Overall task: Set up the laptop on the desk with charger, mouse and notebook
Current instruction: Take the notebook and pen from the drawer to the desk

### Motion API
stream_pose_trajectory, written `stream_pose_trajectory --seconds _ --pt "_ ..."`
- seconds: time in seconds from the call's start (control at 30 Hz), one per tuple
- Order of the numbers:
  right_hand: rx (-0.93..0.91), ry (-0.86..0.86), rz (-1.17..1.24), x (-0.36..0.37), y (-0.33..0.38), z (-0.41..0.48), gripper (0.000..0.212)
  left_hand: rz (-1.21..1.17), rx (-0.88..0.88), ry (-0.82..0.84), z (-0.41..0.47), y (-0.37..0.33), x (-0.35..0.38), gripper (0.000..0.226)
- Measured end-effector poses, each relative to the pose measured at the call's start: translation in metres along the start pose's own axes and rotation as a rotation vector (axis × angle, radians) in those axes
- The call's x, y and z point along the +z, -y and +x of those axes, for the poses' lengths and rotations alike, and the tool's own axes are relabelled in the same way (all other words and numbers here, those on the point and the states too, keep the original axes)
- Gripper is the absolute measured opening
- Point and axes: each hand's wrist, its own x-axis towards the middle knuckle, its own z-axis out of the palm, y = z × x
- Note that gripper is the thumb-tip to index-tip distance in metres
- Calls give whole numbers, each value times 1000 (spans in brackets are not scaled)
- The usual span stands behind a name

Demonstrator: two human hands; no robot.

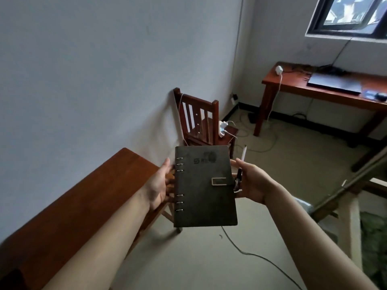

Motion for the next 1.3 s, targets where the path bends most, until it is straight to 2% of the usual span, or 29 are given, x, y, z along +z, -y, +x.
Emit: stream_pose_trajectory --seconds 0.17,0.43,0.6,0.73,0.87,0.97,1.1,1.3 --pt "-62 -123 74 -50 44 40 42 67 -24 93 100 -54 38 57" --pt "-182 -364 235 -140 141 74 42 216 35 373 250 -168 134 62" --pt "-226 -438 324 -200 166 72 43 286 2 469 309 -199 211 65" --pt "-238 -481 387 -267 185 79 45 321 -22 518 358 -212 282 54" --pt "-257 -495 431 -352 211 95 45 349 -7 539 414 -222 362 58" --pt "-249 -483 421 -422 244 106 45 360 -11 523 449 -236 427 66" --pt "-236 -454 403 -515 303 115 44 335 -17 491 488 -263 512 66" --pt "-220 -404 398 -606 368 132 45 311 -6 443 536 -297 595 63"
